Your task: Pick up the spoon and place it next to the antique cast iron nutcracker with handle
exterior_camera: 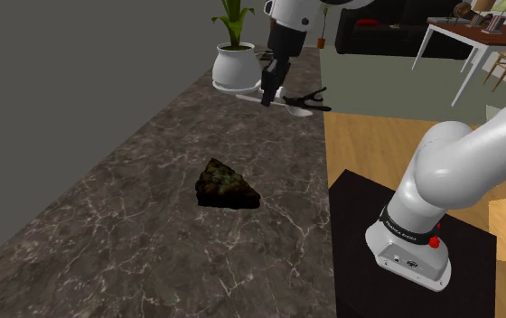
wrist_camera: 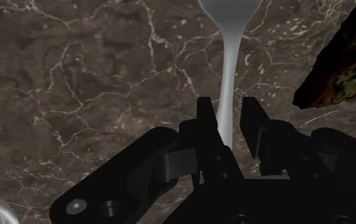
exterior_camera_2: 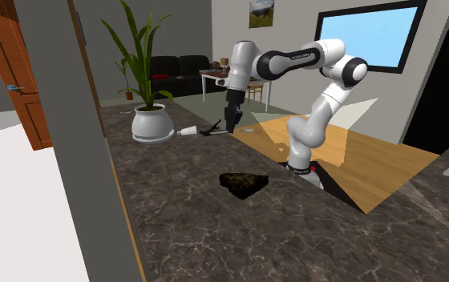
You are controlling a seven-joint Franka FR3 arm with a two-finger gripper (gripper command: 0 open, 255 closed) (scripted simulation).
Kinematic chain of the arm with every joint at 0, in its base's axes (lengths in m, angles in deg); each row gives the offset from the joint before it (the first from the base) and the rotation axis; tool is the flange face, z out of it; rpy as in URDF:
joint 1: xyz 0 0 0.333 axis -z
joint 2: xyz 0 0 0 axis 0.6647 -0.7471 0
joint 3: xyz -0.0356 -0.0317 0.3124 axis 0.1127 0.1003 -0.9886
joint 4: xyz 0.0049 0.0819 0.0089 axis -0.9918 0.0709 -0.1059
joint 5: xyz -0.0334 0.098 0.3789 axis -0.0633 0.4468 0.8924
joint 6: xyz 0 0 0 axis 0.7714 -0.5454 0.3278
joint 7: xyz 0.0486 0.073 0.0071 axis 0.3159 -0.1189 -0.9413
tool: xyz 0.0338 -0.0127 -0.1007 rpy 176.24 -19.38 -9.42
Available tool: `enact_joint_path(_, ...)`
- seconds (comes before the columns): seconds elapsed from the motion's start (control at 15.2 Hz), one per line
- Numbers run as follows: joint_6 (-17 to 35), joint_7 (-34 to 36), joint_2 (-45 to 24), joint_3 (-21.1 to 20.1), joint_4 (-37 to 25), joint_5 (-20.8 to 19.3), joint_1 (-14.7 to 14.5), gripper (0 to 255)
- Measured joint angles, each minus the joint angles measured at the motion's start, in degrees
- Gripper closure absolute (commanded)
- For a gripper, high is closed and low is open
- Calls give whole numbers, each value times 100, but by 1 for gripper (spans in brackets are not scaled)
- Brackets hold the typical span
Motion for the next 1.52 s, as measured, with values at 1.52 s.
enact_joint_path(1.52,164,-1435,1244,1292,1654,-594,527,255)
